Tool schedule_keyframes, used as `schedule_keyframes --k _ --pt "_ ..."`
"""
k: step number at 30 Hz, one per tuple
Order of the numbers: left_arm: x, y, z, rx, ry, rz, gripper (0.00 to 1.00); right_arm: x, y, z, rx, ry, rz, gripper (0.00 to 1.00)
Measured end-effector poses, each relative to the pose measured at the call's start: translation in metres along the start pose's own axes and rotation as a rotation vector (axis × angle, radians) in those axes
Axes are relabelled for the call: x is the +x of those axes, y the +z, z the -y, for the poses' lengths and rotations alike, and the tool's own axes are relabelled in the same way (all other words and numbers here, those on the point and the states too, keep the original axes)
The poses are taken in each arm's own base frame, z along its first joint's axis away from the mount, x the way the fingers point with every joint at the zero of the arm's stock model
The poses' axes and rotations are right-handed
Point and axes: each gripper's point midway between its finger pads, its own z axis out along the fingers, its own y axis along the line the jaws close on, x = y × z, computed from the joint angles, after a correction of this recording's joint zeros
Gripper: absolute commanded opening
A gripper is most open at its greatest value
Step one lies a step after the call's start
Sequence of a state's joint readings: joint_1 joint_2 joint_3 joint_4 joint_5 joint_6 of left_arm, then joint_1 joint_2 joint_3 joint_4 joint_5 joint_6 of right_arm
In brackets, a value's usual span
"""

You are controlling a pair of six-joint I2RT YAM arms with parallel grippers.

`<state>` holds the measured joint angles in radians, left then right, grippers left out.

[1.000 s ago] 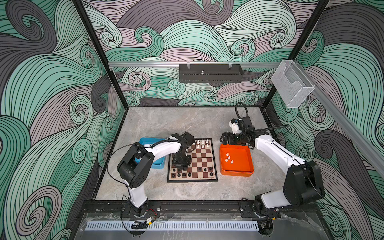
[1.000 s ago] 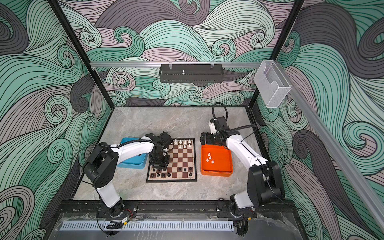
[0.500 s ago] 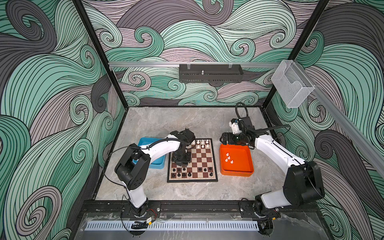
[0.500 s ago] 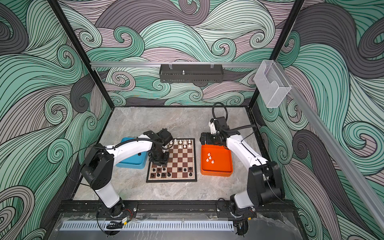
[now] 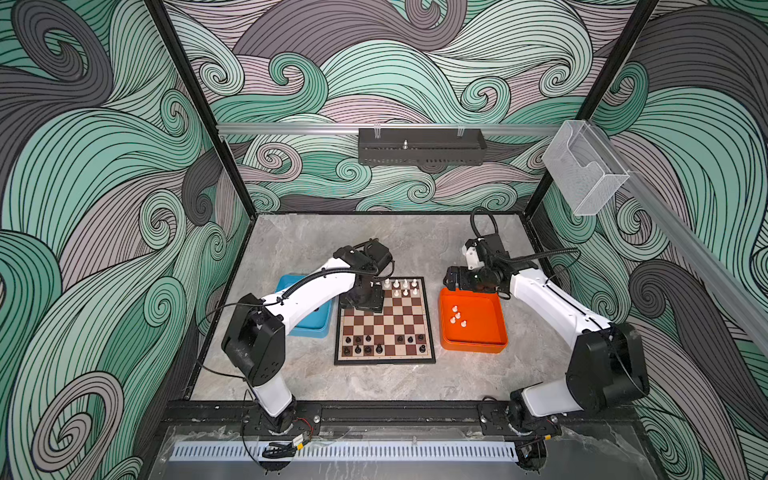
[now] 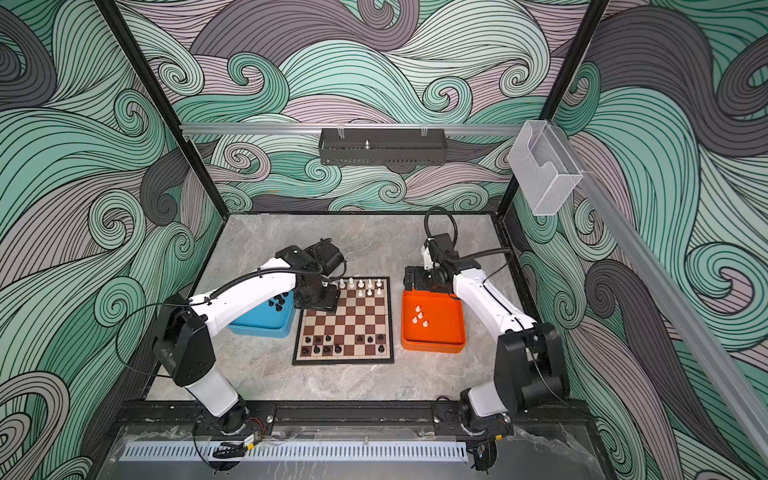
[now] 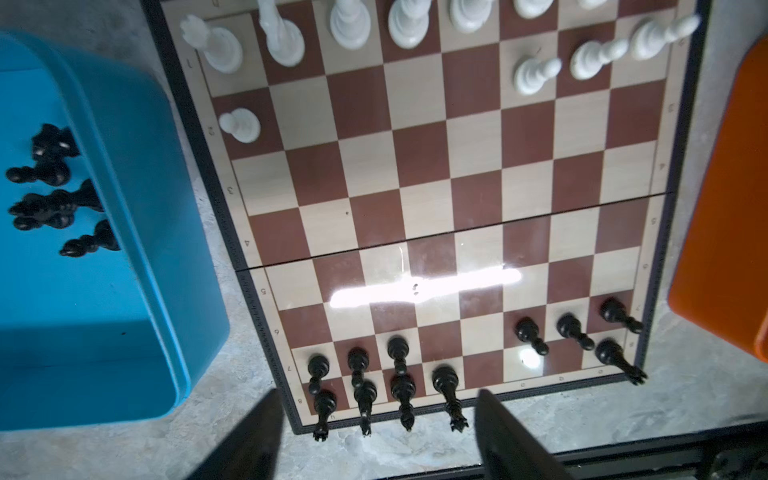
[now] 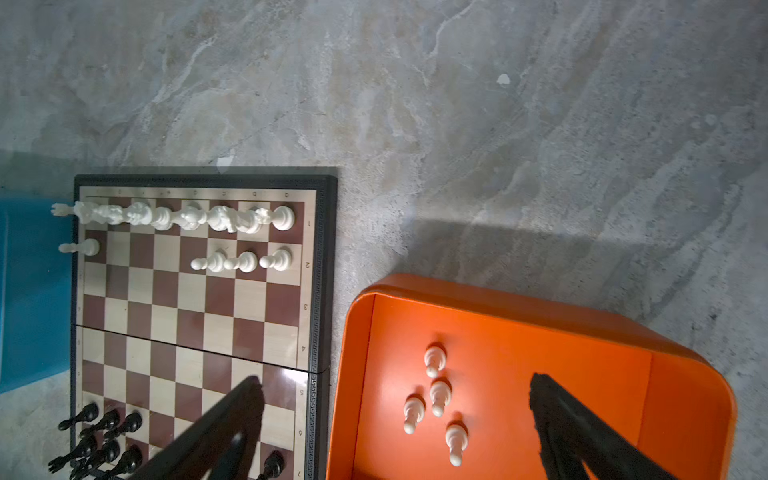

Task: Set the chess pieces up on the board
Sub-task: 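Raise the left gripper back over the blue tray while right gripper descends into orange tray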

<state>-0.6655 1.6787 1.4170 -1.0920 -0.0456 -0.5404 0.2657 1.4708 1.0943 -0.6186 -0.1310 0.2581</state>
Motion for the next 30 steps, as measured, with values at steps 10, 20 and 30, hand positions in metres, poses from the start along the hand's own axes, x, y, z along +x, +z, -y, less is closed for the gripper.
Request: schedule_keyframes --k 10,20,30 --pt "-0.057 -0.02 -0.098 -0.041 -0.196 0.095 0.99 0.025 -0.009 0.019 0.093 0.061 -0.096 1.0" --pt "-0.14 -0.082 -0.191 -0.03 -0.389 0.361 0.99 0.07 -0.003 0.024 0.084 0.066 -0.235 0.97" --pt "-0.155 -0.043 -0.22 -0.015 -0.466 0.337 0.99 0.099 0.005 0.035 0.114 0.059 -0.304 0.8"
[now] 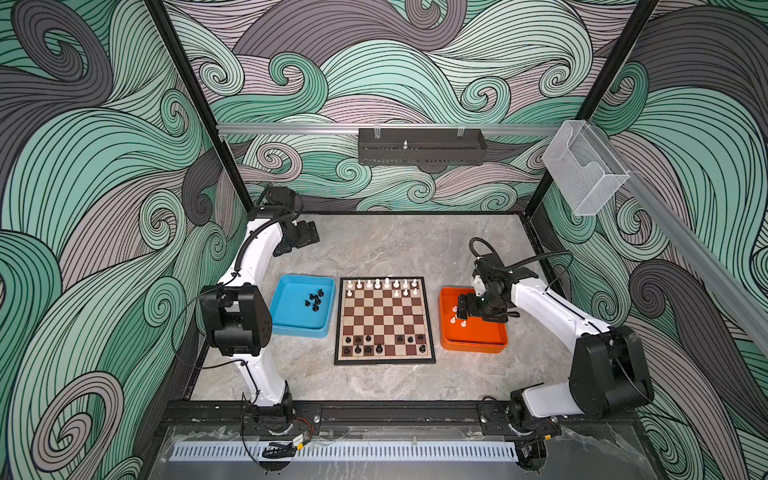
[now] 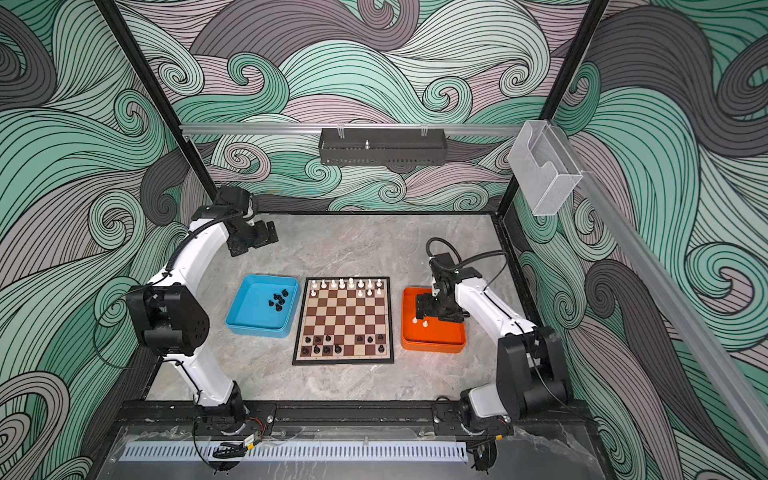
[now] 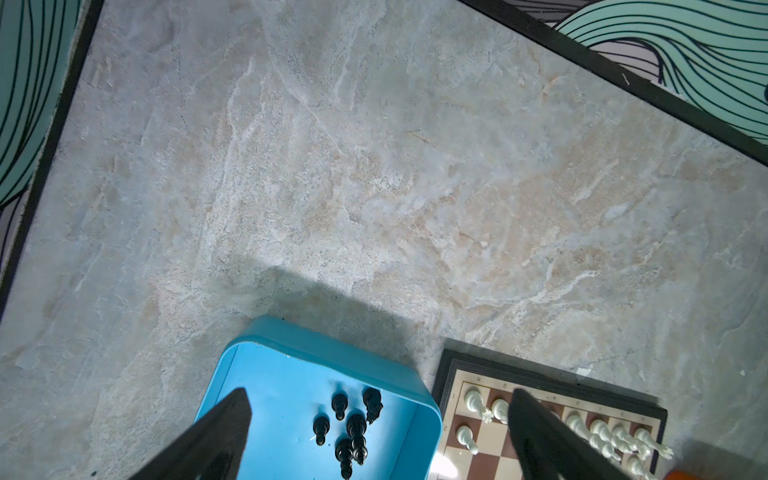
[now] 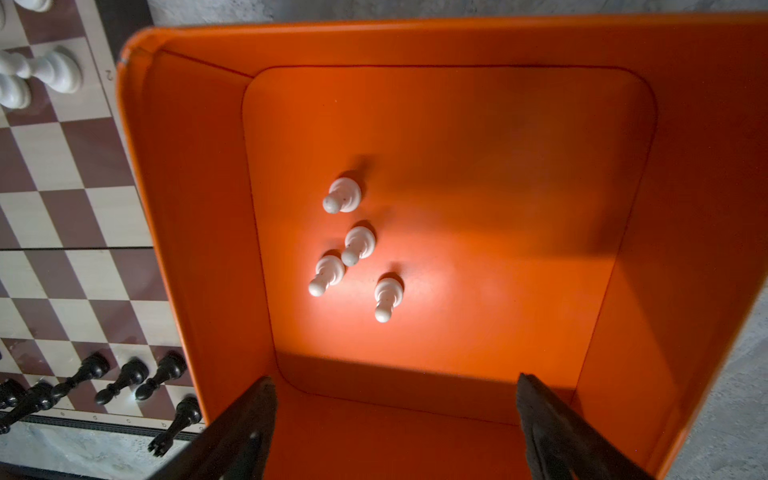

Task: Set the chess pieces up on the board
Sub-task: 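Raise the left gripper back over the blue tray while right gripper descends into orange tray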

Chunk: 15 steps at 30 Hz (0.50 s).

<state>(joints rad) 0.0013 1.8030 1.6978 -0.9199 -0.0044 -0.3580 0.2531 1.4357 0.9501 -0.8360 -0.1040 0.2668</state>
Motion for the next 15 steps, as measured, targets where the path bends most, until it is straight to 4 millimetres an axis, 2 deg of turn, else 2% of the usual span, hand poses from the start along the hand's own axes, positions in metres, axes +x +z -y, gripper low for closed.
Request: schedule_keyframes --k 7,15 --pt "0.015 0.02 -0.021 -0.046 -0.011 -0.032 0.99 -0.001 0.003 0.0 -0.006 -0.001 0.013 0.59" --pt "0.011 0.022 -0.022 -0.043 -0.017 -0.015 0.99 -0.004 0.007 -0.002 -0.016 0.0 0.018 0.46"
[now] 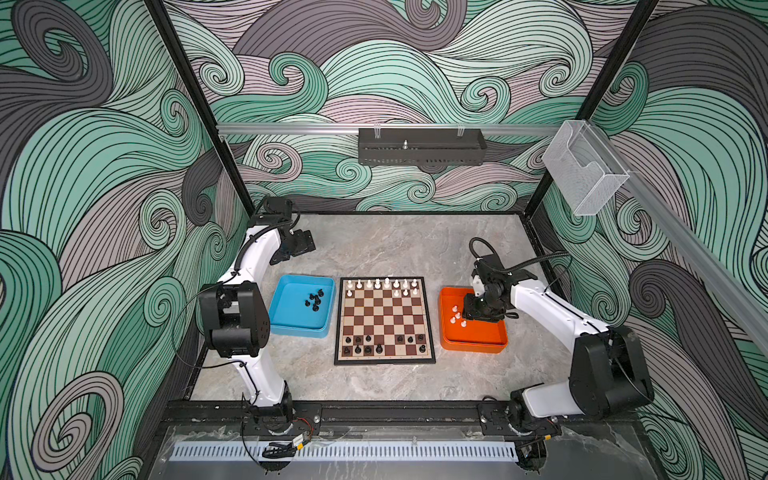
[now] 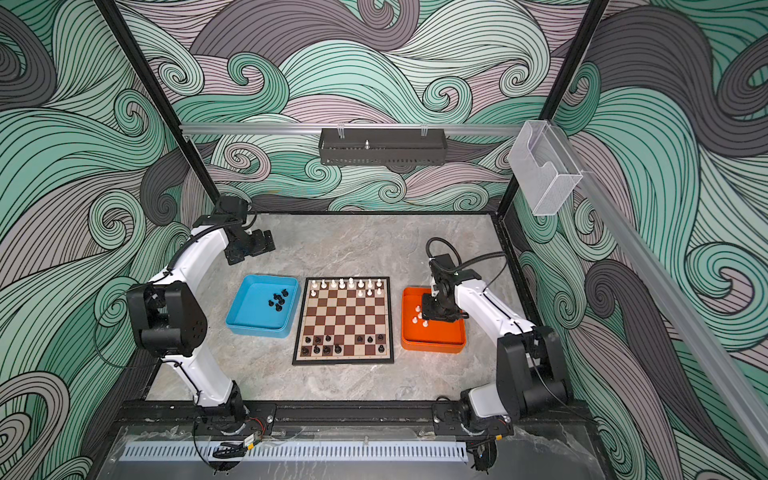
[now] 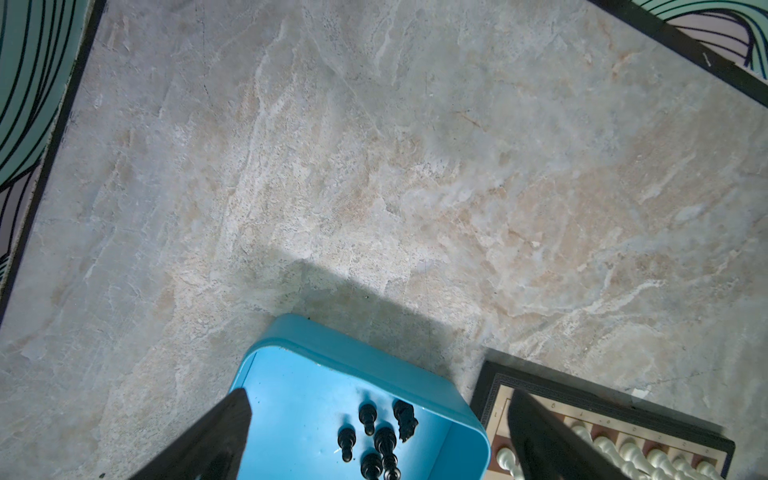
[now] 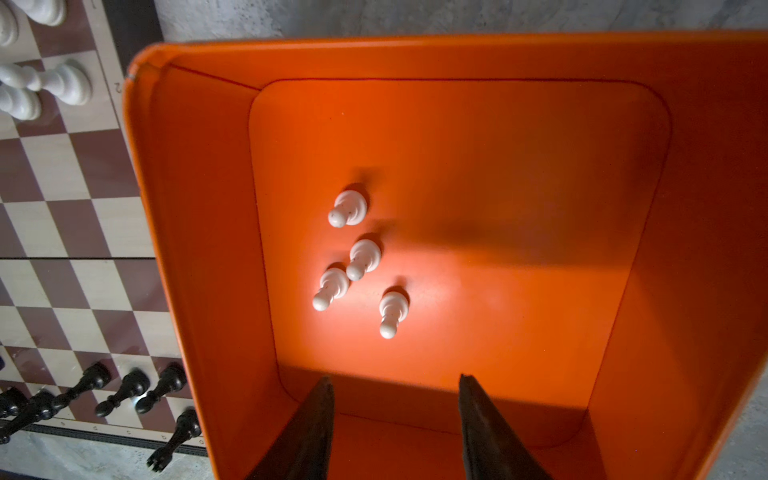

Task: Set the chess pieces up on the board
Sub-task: 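Raise the left gripper back over the blue tray while right gripper descends into orange tray, then grasp a white pawn in the orange tray with the right gripper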

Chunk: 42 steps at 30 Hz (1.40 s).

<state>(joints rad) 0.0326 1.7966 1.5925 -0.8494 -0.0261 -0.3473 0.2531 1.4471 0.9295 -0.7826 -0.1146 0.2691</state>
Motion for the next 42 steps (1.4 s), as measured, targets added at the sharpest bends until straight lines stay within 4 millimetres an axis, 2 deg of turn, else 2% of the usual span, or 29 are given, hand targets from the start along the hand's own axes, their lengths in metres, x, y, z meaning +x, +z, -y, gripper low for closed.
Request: schedule_keyframes --k 12,30,42 --pt "0.001 0.003 -0.003 -0.001 -0.006 -0.003 0.99 -0.002 0.017 -0.004 -0.021 0.003 -0.035 0.41" --pt "0.001 0.003 -0.004 0.007 -0.012 -0.006 0.98 0.004 0.042 0.0 -0.007 0.014 -0.092 0.31" --pt "0.002 0.003 -0.001 0.02 -0.012 -0.011 0.99 0.002 0.047 0.0 -0.007 0.014 -0.095 0.2"
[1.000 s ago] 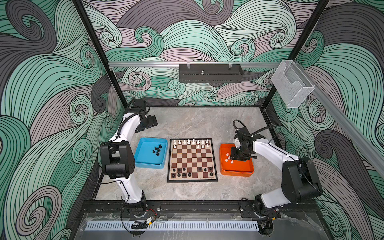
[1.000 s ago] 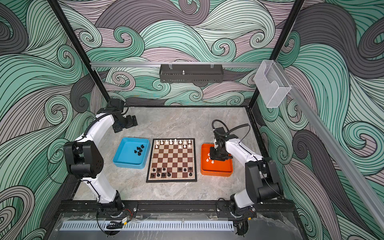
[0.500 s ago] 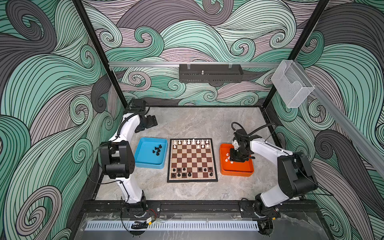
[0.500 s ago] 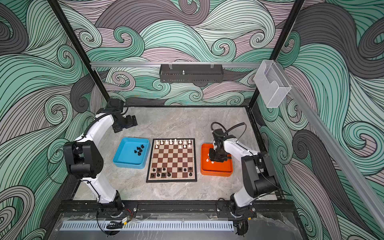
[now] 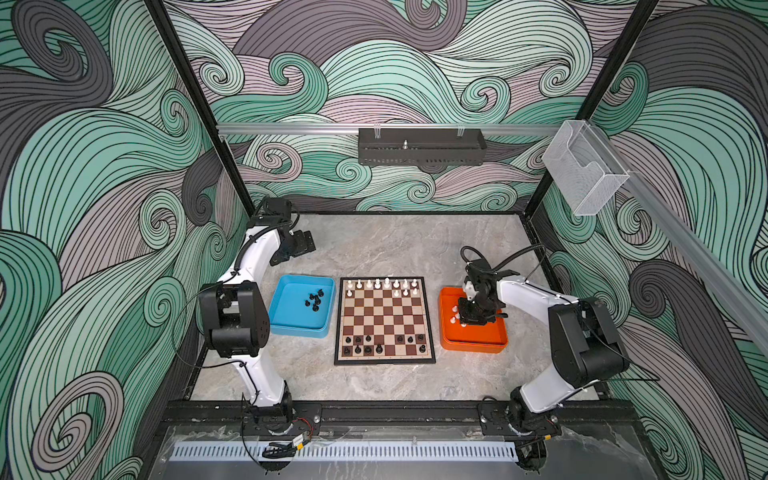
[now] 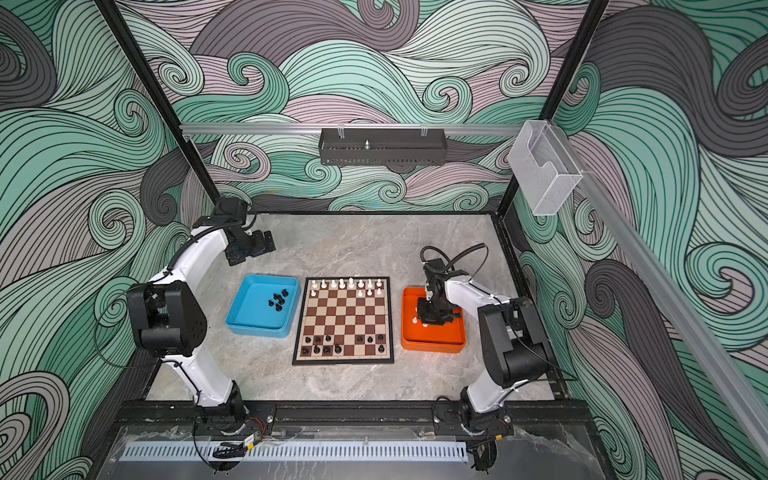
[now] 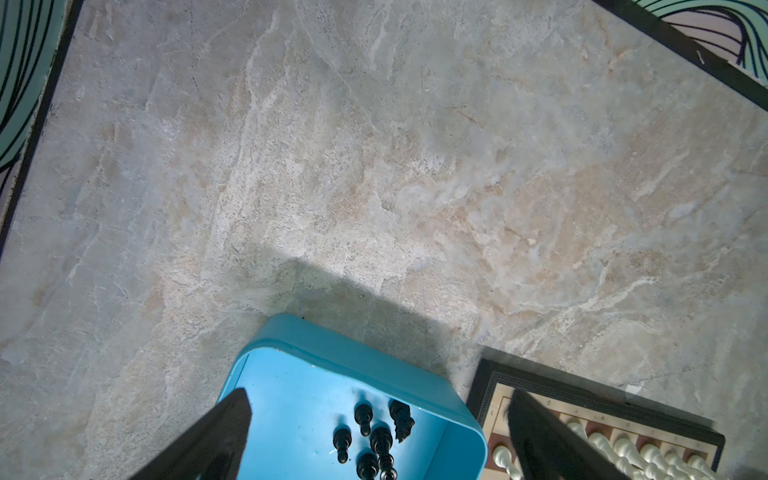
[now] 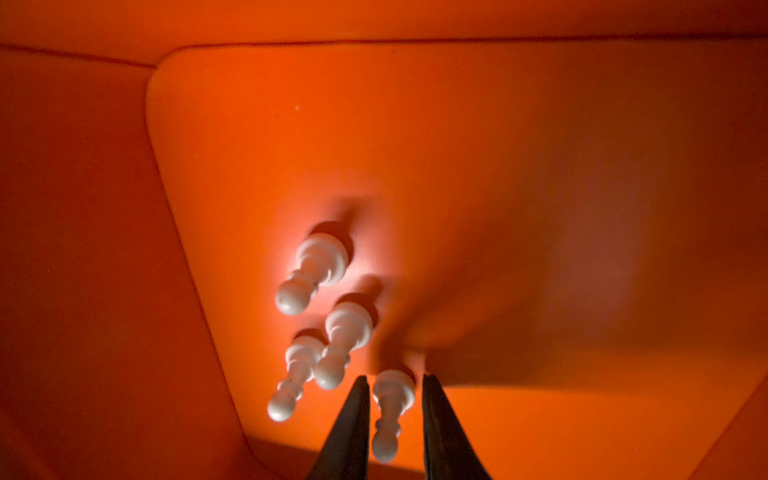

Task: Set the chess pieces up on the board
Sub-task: 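Grasp a white pawn in the orange tray with the right gripper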

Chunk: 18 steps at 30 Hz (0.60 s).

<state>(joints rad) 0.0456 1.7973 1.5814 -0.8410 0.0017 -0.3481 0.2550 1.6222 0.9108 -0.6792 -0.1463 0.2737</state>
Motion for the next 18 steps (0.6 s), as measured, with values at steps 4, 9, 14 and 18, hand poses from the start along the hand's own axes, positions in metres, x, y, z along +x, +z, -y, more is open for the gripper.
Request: schedule_keyframes --k 4,9,14,18 --pt "0.0003 0.0001 0.0007 0.004 0.0 -0.002 0.99 -0.0008 0.0004 -0.0005 -0.001 -0.002 0.003 0.15" --pt "0.0008 0.001 0.001 0.006 0.0 -0.005 0.99 -0.0014 0.0004 -0.0007 -0.002 -0.003 0.005 0.12" --pt "0.0017 0.0031 0.0012 0.006 0.0 -0.011 0.99 -0.0016 0.0 -0.0011 -0.001 -0.008 0.006 0.1" --pt "0.0018 0.0031 0.0012 0.007 0.0 -0.011 0.99 0.0029 -0.0025 -0.0013 0.011 -0.017 -0.012 0.09"
